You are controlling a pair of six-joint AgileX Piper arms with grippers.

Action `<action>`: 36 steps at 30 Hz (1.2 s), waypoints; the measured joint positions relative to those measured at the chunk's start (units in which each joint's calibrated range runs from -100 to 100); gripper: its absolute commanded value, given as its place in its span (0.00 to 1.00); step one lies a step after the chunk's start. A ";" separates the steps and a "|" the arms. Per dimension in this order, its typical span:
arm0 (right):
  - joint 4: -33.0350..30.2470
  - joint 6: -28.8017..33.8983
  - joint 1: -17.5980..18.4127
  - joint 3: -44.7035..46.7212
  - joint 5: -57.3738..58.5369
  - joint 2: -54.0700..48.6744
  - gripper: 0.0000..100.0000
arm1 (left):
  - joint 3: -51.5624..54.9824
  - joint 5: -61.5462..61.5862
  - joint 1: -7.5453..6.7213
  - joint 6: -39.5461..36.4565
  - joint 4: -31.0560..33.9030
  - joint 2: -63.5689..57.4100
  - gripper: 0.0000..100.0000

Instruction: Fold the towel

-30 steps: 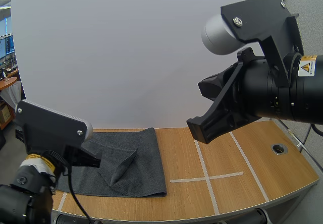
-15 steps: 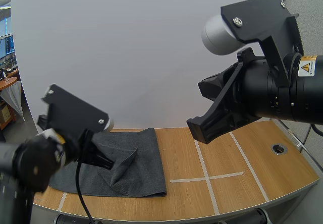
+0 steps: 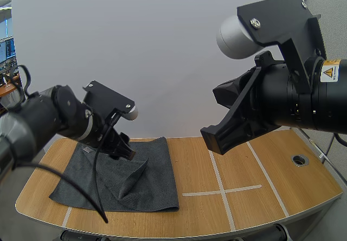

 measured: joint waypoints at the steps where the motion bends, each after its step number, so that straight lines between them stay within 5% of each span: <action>1: 0.00 0.00 0.00 0.00 0.00 0.00 0.00 | -0.67 1.84 0.00 2.46 -2.58 1.75 1.00; 10: 0.00 0.00 0.00 0.00 0.00 0.00 0.00 | -4.77 2.63 0.00 8.73 -8.07 13.31 1.00; 18: 0.00 0.00 0.00 0.00 0.00 0.00 0.00 | -6.12 -5.60 -3.90 9.38 -7.64 25.48 1.00; 24: 0.00 0.00 0.00 0.00 0.00 0.00 0.00 | -7.71 -7.40 -4.99 9.17 -7.39 31.28 1.00; 36: 0.00 0.00 0.00 0.00 0.00 0.00 0.00 | -17.08 -10.36 -5.29 6.94 -5.91 44.61 1.00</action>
